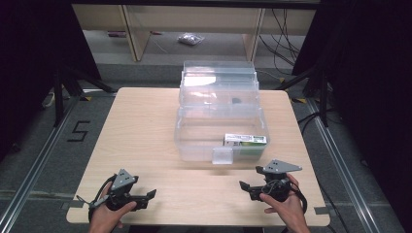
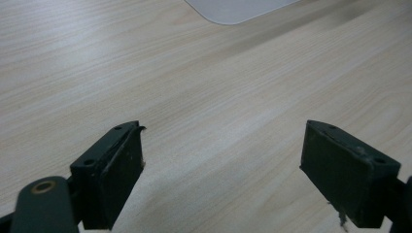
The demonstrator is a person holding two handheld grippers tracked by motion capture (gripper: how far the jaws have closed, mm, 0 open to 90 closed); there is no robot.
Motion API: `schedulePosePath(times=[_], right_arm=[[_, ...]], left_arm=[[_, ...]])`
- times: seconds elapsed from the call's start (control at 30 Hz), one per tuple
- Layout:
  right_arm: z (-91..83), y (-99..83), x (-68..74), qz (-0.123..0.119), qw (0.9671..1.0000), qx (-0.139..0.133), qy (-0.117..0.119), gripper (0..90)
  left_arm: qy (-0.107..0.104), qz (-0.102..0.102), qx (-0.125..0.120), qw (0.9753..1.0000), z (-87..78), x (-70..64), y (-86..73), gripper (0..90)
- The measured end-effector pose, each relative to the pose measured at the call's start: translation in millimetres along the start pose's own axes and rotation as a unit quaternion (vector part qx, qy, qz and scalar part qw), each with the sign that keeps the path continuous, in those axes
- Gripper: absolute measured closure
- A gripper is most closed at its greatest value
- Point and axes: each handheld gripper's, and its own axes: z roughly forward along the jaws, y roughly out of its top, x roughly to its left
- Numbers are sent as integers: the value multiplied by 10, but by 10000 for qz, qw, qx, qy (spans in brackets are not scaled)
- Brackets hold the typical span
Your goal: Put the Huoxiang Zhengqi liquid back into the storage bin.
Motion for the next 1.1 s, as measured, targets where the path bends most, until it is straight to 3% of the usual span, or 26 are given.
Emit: schedulePosePath(times=[0.03,0.1,0.13,0.2,0.23,0.27,0.3,0.33,0.37,0.4,0.47,0.5,0.53,0.67,0.7,0.73,0.77,0.93,0.97,1.07,1.1], right_arm=[[-5,-10,23,156,9998,79,61,160],[-1,-25,9,45,10000,4,31,160],[-13,-34,40,256,9996,106,38,160],[-15,-47,10,19,10000,61,-1,160],[-15,-58,29,139,9999,60,-3,160],[-20,-62,13,29,10000,55,-16,160],[-25,-73,32,147,9998,96,0,160],[-29,-79,16,23,10000,79,-49,160],[-27,-92,31,126,9999,70,-28,160],[-27,-102,14,28,10000,37,-63,160],[-42,-125,36,196,9997,106,-34,160],[-50,-137,19,77,9999,84,-71,160],[-55,-151,38,221,9997,130,-47,160],[-61,-195,47,232,9996,138,-6,160],[-66,-200,30,87,9999,114,-57,160],[-61,-214,54,266,9996,88,17,160],[-72,-218,34,116,9999,103,-76,160],[-95,-265,56,392,9991,117,-68,160],[-101,-269,31,236,9997,88,-71,160],[-132,-293,42,345,9993,123,-44,160],[-135,-299,22,209,9997,115,-72,160]], left_arm=[[1,-5,-4,10000,2,-1,0,148],[-2,-14,-20,10000,6,-5,1,148],[-6,-8,-17,10000,7,-5,0,148],[-10,-11,-18,10000,11,-7,-3,148],[-12,-5,-11,10000,8,-6,-3,148],[-11,-2,-12,10000,6,-6,-3,147],[43,-23,-32,10000,13,-5,-1,148],[37,-20,-29,10000,11,-5,1,148],[36,-24,-33,10000,13,-5,0,147],[30,-23,-41,10000,17,-3,-2,148],[23,-13,-18,10000,17,-4,-4,148],[17,-21,-17,10000,16,-7,-5,148],[23,-19,-17,10000,16,-7,-4,148],[15,-44,-31,10000,21,-11,-6,148],[-24,35,31,10000,10,-2,-4,148],[-8,-10,-1,10000,14,-9,-6,148],[-12,-3,1,10000,12,-8,-5,148],[-31,17,16,10000,8,-7,-4,148],[-30,14,18,10000,8,-8,-4,148],[-11,7,2,10000,12,-10,-5,147],[-4,16,1,10000,12,-11,-5,148]])
